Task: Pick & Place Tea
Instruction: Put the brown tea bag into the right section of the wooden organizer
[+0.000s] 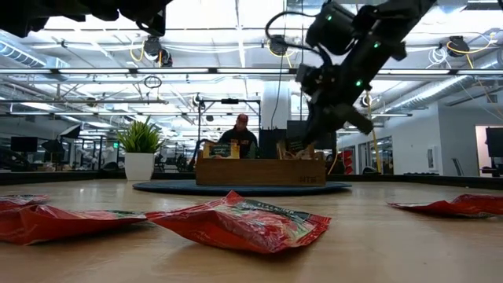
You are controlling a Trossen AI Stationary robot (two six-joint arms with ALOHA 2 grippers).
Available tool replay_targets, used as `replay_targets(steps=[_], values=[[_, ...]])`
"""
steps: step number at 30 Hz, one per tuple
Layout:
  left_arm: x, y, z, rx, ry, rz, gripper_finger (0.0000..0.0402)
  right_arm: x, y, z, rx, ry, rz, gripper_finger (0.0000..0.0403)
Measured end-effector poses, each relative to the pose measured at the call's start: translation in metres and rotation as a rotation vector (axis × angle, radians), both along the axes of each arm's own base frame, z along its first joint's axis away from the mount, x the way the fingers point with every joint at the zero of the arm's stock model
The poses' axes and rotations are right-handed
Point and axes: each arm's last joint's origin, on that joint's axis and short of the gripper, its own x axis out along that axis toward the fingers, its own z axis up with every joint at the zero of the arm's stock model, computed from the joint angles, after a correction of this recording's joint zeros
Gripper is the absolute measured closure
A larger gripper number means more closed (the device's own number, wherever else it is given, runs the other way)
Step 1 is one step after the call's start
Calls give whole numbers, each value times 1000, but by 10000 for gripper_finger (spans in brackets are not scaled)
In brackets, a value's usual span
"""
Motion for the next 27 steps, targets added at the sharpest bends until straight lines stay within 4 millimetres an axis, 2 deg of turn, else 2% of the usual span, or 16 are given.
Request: replay_targets(steps=[5, 11, 17, 27], values=[[1, 2, 0, 0, 0, 8, 300, 9, -18, -7, -37, -38, -20, 403], [1, 2, -1, -2, 11, 7, 300, 7, -35, -22, -40, 24, -56, 403], [1, 2, -2, 2, 21, 7, 300, 5, -36, -31, -23, 84, -61, 403], [1, 2, -2, 1, 21, 8, 300, 6, -36, -32, 53, 64, -41, 403]])
